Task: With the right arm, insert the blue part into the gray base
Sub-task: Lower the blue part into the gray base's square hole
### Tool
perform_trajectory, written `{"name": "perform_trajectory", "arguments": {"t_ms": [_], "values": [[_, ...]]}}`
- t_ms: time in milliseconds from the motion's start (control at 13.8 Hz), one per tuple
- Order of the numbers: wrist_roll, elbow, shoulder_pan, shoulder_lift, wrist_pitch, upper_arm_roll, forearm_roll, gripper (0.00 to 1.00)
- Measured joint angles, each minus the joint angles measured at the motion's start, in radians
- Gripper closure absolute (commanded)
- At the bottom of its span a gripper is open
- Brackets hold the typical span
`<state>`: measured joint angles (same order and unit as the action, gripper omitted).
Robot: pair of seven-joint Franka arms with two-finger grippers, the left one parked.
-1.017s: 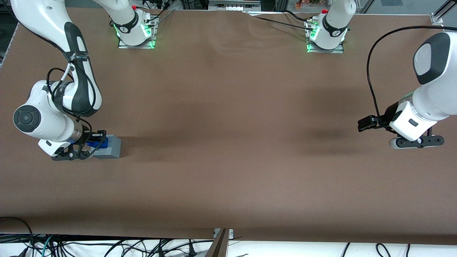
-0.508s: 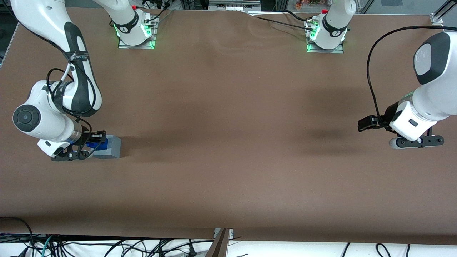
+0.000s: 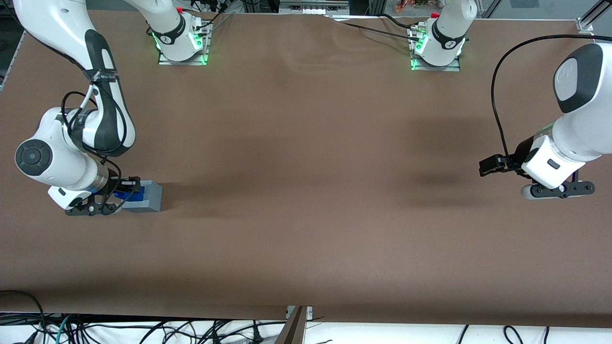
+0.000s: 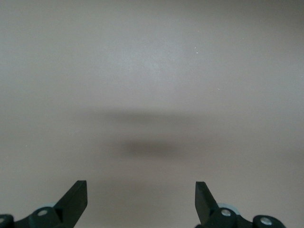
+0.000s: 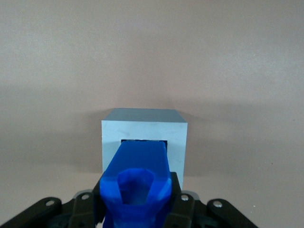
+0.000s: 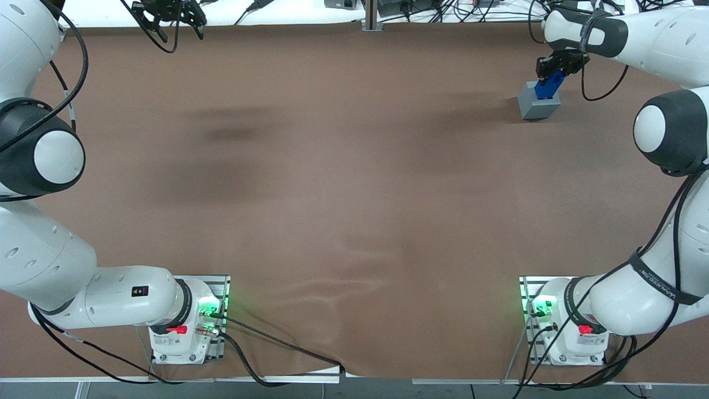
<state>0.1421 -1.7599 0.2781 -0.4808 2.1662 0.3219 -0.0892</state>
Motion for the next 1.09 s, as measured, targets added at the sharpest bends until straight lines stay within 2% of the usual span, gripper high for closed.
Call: {"name": "perform_trajectory", "arguments": {"t_ms": [726, 799, 872, 1089], "values": [[-0.006, 0.0, -0.002, -0.021, 0.003, 0.0, -0.001, 0.91], [-0.006, 0.0, -0.002, -0.022, 0.004, 0.0, -0.001, 0.73], [-0.006, 0.0, -0.002, -0.022, 0.004, 0.0, -0.001, 0.01], [-0.007, 0.0, -0.002, -0.022, 0.004, 0.0, -0.001, 0.01]]}}
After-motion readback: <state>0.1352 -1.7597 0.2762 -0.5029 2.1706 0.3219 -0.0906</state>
